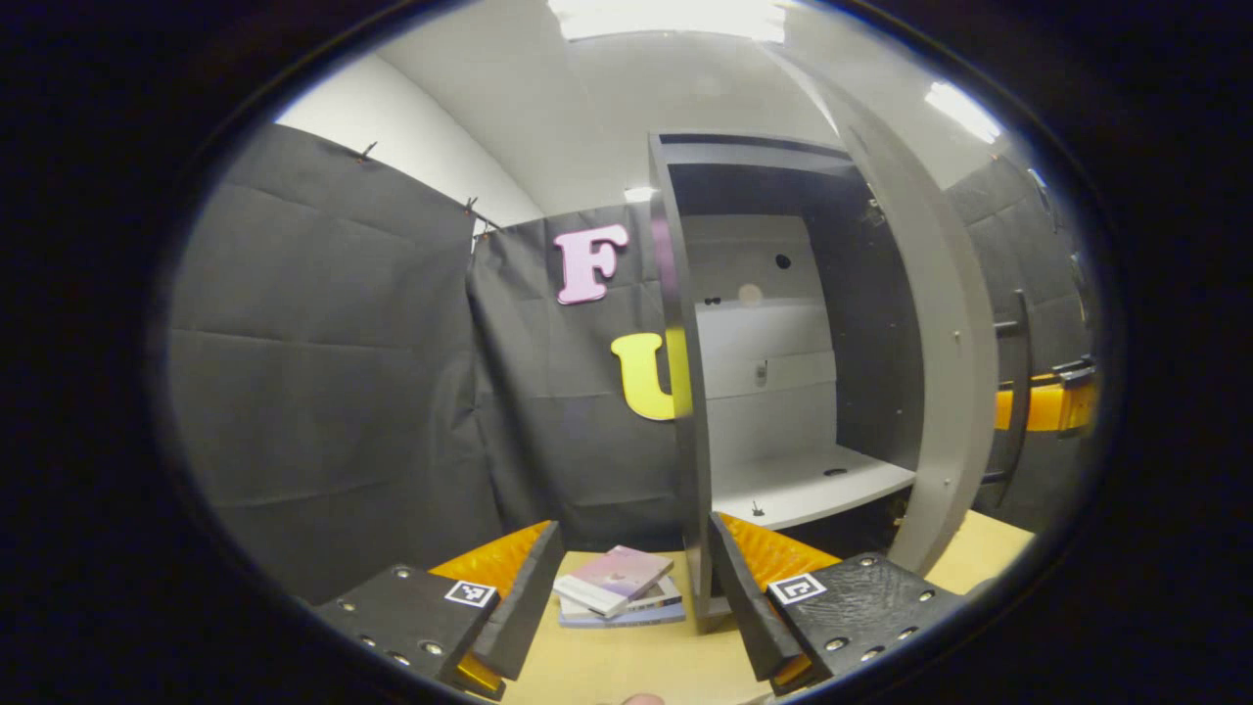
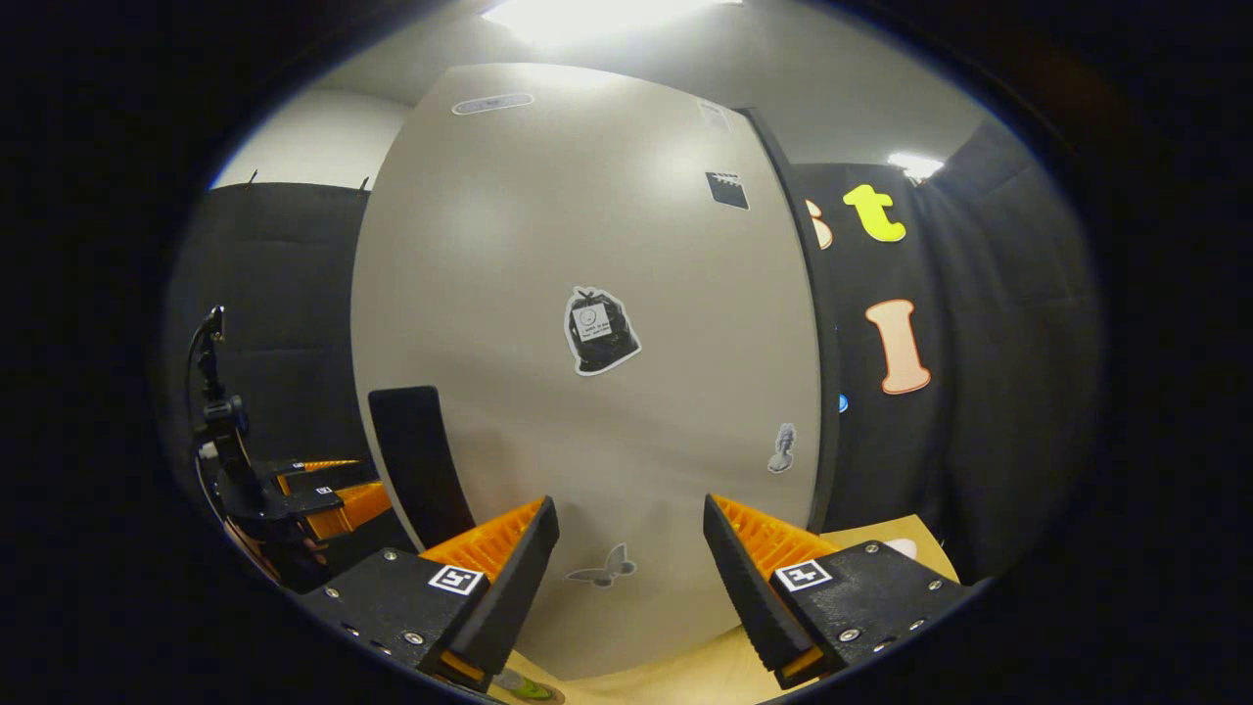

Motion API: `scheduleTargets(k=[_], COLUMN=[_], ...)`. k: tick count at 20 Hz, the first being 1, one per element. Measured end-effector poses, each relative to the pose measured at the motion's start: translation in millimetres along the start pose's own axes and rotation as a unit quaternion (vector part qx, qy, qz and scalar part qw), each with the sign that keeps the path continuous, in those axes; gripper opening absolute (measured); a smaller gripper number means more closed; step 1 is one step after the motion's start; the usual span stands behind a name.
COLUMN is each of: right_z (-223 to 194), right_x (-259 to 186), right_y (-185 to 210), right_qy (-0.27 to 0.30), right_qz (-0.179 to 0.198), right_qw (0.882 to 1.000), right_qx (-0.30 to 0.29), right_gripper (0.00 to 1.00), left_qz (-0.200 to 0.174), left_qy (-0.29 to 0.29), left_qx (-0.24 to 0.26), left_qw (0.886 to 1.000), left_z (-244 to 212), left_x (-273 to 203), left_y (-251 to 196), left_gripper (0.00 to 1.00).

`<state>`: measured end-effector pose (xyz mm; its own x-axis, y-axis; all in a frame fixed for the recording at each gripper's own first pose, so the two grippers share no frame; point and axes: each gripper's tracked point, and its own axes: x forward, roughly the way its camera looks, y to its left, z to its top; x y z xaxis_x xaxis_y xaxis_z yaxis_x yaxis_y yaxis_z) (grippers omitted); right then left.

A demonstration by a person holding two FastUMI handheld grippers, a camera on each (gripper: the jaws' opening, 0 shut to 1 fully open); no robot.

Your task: Open the cabinet door with the right hand, grasp the bottle in the cabinet with the left hand and place it on the coaster, then close the cabinet door with the right hand.

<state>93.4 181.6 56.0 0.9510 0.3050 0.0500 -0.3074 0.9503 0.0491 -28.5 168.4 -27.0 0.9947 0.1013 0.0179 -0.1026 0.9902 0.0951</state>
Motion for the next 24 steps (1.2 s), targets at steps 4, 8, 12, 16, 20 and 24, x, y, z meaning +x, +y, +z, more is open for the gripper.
scheduleTargets(k=[4,8,12,16,20,24], right_z=[4,9,-4,-15,-28,-21], right_x=[-4,-7,-7,-8,-23,-35], right_y=[-13,-28,-28,-39,-37,-29], right_qy=[-0.006,-0.014,0.003,0.008,0.015,0.009], right_qz=[-0.049,-0.114,-0.145,-0.161,-0.164,-0.150], right_qw=[0.999,0.993,0.989,0.987,0.985,0.989], right_qx=[-0.013,-0.036,-0.024,-0.003,0.044,0.011], right_gripper=[0.93,0.93,0.93,0.93,0.93,0.93], left_qz=[-0.001,-0.007,-0.018,-0.037,-0.055,-0.060], left_qy=[-0.005,-0.028,-0.043,-0.045,-0.038,-0.032], left_qx=[-0.012,-0.027,-0.025,-0.014,-0.024,-0.004], left_qw=[1.000,0.999,0.999,0.998,0.997,0.998], left_z=[6,31,48,51,45,42], left_x=[-1,-1,-10,-17,-33,-39], left_y=[-8,-45,-78,-107,-134,-144], left_gripper=[0.89,0.90,0.90,0.89,0.89,0.89])
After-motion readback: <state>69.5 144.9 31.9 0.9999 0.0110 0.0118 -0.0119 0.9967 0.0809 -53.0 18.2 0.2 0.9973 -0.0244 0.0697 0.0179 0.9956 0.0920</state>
